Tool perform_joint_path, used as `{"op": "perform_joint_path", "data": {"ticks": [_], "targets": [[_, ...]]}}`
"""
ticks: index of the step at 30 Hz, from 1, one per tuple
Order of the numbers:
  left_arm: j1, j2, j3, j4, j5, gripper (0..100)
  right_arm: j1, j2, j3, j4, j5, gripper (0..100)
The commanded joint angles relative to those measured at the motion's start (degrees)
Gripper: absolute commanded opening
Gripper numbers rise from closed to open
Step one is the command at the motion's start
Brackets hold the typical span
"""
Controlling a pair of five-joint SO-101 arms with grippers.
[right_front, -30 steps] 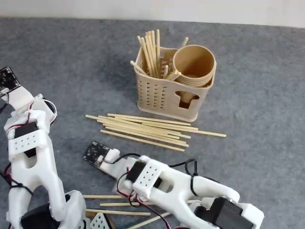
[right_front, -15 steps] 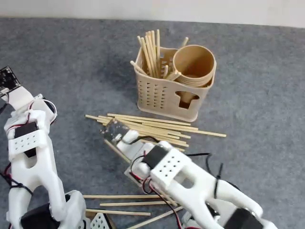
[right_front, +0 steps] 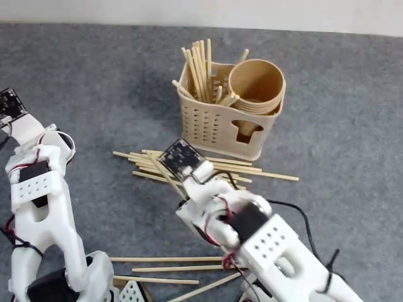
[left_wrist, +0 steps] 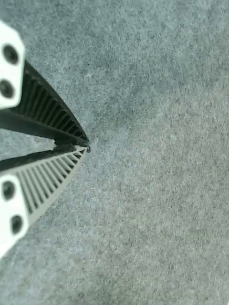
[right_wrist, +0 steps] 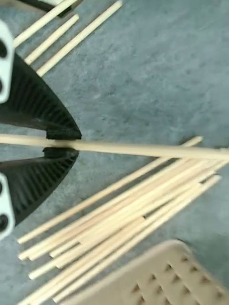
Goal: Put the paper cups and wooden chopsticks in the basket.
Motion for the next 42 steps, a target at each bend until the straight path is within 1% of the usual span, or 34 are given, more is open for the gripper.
{"op": "perform_joint_path", "data": {"ticks": [1, 5, 13, 18, 23, 33, 36, 42], "targets": [[1.2, -1.5, -0.6, -1.1, 1.5, 1, 0.7, -8.8, -0.5, -0.6, -0.5, 0.5], [1.2, -1.5, -0.6, -1.1, 1.5, 1, 0.8, -13.7, -0.4, -6.3, -0.6, 0.5], [2.1, -1.5, -0.5, -0.9, 1.4, 1, 0.8, -13.7, -0.8, -22.4, -0.3, 0.5], [2.1, -1.5, -0.5, -0.9, 1.4, 1, 1.1, -13.7, -0.9, -39.2, -0.2, 0.5], [2.0, -1.5, -0.5, -1.0, 1.4, 1, 5.2, -13.6, -0.9, -54.6, -0.2, 0.5], [2.1, -1.5, -0.5, -1.0, 0.6, 1, 15.8, -7.0, -1.2, -74.0, -0.3, 0.5], [2.1, -1.5, -0.5, -1.0, -0.8, 1, 18.3, -2.6, -4.1, -76.9, -0.3, 0.5], [2.1, -1.5, -0.5, -1.0, -0.8, 1, 21.3, 7.0, -10.8, -76.9, -0.4, 0.5]]}}
